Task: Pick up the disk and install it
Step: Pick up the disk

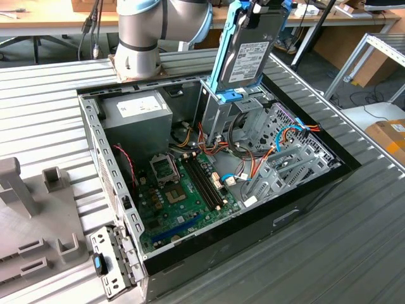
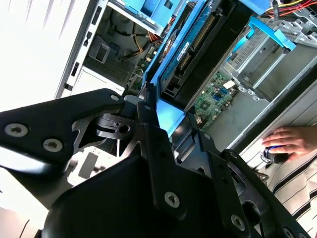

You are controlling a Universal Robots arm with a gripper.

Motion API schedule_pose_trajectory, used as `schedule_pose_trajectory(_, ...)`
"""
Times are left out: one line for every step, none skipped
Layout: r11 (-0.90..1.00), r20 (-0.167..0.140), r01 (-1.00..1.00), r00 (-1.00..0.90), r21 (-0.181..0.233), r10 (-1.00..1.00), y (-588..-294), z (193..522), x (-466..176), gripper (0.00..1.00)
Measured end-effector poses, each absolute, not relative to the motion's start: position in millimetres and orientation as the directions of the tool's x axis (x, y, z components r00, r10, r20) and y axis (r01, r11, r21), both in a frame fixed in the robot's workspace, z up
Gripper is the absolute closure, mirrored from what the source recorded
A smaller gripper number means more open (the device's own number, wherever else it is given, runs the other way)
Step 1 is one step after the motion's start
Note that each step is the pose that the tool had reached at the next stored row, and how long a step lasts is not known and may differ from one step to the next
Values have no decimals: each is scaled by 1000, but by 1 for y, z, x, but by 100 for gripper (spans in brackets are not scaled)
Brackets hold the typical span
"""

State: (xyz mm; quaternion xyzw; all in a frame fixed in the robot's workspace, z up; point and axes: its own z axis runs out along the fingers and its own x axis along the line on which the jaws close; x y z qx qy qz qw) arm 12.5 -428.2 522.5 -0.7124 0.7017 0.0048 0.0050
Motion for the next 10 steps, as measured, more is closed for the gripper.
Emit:
schedule_pose_trajectory(-15, -13, -1000, 15, 0, -1000, -429, 522, 13, 64)
schedule_pose_trajectory(-15, -13, -1000, 15, 0, -1000, -431, 522, 14, 64)
schedule_pose_trajectory(-15, -13, -1000, 15, 0, -1000, -433, 522, 15, 64)
schedule_pose_trajectory(-15, -12, -1000, 15, 0, -1000, -435, 522, 16, 64)
schedule_pose_trajectory(-15, -12, -1000, 15, 0, -1000, -437, 522, 16, 64)
schedule_pose_trajectory(-15, -12, -1000, 15, 0, -1000, -441, 522, 17, 64)
schedule_pose_trajectory(-15, -12, -1000, 15, 0, -1000, -443, 522, 17, 64)
schedule_pose_trajectory(-15, -12, -1000, 15, 0, -1000, -446, 522, 17, 64)
schedule_pose_trajectory(-15, -12, -1000, 15, 0, -1000, -449, 522, 17, 64)
schedule_pose_trajectory(-15, -12, -1000, 15, 0, -1000, -452, 522, 17, 64)
